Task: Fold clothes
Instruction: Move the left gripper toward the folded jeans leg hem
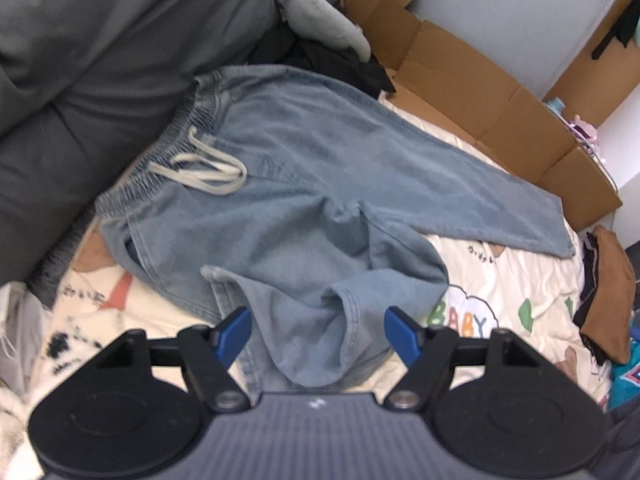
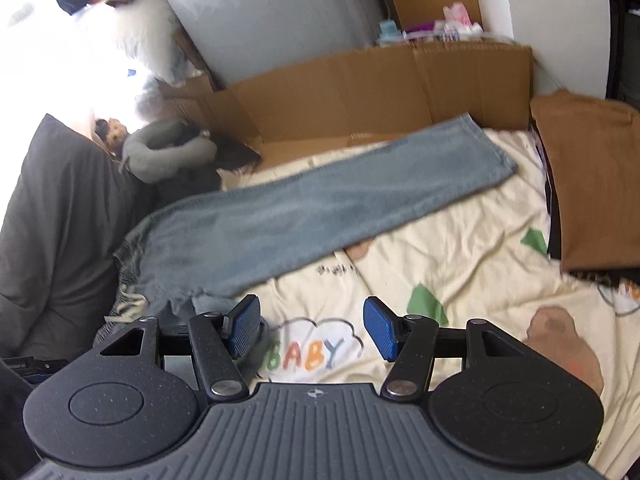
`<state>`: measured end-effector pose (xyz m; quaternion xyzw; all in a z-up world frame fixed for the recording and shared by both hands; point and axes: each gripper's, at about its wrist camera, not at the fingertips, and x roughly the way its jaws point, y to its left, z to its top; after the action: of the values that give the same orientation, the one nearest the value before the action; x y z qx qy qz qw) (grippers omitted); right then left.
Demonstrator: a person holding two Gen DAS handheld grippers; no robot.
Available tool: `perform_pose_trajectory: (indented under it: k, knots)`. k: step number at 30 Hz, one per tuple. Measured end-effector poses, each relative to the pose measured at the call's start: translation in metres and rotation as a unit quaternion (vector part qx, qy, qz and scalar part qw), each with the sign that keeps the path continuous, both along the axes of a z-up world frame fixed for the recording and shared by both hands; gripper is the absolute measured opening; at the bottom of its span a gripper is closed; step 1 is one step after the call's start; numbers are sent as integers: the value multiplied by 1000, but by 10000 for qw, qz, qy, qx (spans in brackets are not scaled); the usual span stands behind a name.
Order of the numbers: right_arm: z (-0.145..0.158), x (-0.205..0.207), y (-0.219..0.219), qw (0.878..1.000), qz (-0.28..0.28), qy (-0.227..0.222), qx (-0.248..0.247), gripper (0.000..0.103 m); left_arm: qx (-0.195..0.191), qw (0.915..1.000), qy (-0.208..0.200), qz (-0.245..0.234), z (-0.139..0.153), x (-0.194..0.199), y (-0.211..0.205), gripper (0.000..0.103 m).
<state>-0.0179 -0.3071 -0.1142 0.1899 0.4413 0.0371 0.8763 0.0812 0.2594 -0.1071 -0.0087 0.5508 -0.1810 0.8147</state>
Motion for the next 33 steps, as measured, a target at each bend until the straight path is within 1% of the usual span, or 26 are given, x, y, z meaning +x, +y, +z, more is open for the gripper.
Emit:
perform_pose_trajectory:
  k: [1,4,10,12,13,15,17,19,23,26,28,29,31,33]
  knots:
    - [-6,0,-1,10000,-2,54,-4,64,-21,10000,38,-30,-5,-2,-2,76]
    - [-24,0,-7,9997,-5,218,57,64,87,9997,126,-213,-23,-8,-8,76]
    - [-59,5,-14,9986,32,442,283,64,81,9985,465,-267,-67,-17,-15,76]
    - [-72,7,-14,9979,12,540,351,64,143,9977,538,-386,-82,-19,-22,76]
    - [-78,9,-14,9975,1,589,385,64,237,9970,535,-503,-89,-21,-26,76]
    - [-91,12,-12,9967,-12,683,435,64,553,9934,516,-858,-104,-27,-37,76]
    - [-100,14,-8,9961,10,749,462,64,750,9906,608,-967,-118,-30,-39,76]
    - [-108,15,-5,9954,33,817,502,64,745,9912,758,-794,-128,-31,-33,76]
    - [-119,15,2,9943,143,909,542,64,794,9924,910,-248,-146,-28,-13,76]
    - [-122,15,8,9938,259,951,518,64,747,9902,1151,272,-161,-23,2,75]
    - [-124,15,11,9934,320,982,503,64,585,9880,1303,583,-171,-21,10,75]
    - [-125,15,12,9931,340,1002,498,64,532,9867,1356,716,-176,-20,13,75]
    - [-126,14,13,9928,376,1031,487,64,546,9847,1370,926,-183,-18,18,72]
    - [-126,13,14,9926,412,1043,472,64,418,9839,1351,1091,-187,-16,23,65]
